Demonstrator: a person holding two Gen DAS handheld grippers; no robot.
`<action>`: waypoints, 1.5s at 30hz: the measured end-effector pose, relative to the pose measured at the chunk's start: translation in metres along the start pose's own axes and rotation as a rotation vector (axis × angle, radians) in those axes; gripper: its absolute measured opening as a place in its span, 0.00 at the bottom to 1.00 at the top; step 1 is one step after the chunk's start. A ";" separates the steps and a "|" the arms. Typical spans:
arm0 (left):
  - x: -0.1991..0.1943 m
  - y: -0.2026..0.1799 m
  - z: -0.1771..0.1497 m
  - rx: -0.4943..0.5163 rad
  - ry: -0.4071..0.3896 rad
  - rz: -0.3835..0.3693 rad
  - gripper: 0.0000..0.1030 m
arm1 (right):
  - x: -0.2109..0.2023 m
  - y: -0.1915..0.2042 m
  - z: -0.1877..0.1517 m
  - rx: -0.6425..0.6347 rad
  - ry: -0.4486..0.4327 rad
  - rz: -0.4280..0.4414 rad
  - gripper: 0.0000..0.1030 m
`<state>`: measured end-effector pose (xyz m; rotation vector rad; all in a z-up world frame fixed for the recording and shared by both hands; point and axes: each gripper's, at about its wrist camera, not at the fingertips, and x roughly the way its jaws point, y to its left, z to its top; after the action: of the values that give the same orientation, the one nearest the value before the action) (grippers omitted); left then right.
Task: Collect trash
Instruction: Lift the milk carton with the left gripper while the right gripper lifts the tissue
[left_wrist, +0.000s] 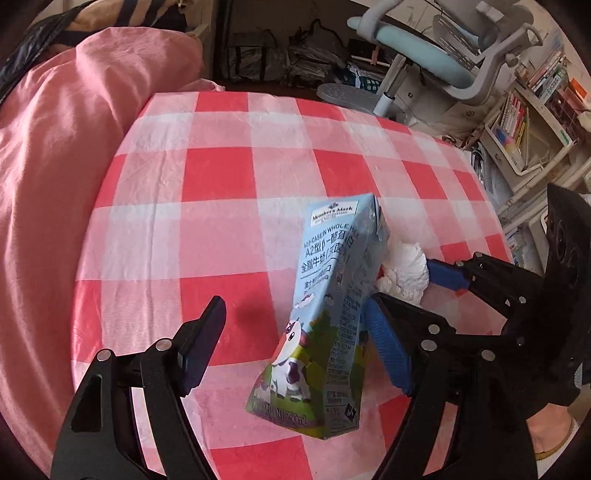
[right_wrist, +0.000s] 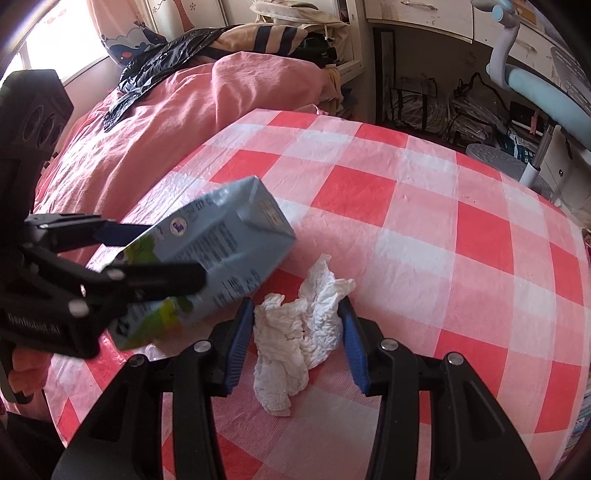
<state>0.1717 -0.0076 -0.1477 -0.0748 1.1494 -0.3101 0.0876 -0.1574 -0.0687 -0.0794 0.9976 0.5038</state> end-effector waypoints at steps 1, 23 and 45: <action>0.003 -0.005 -0.002 0.009 0.001 0.002 0.71 | 0.000 0.002 -0.001 -0.015 0.001 -0.009 0.44; -0.078 0.014 -0.026 -0.157 -0.206 0.072 0.29 | -0.048 -0.003 -0.012 0.170 -0.107 0.109 0.18; -0.190 -0.005 -0.161 -0.192 -0.420 0.170 0.29 | -0.140 0.082 -0.096 0.046 -0.326 0.020 0.18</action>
<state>-0.0454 0.0565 -0.0448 -0.2001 0.7585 -0.0277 -0.0846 -0.1645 0.0068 0.0526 0.6902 0.4935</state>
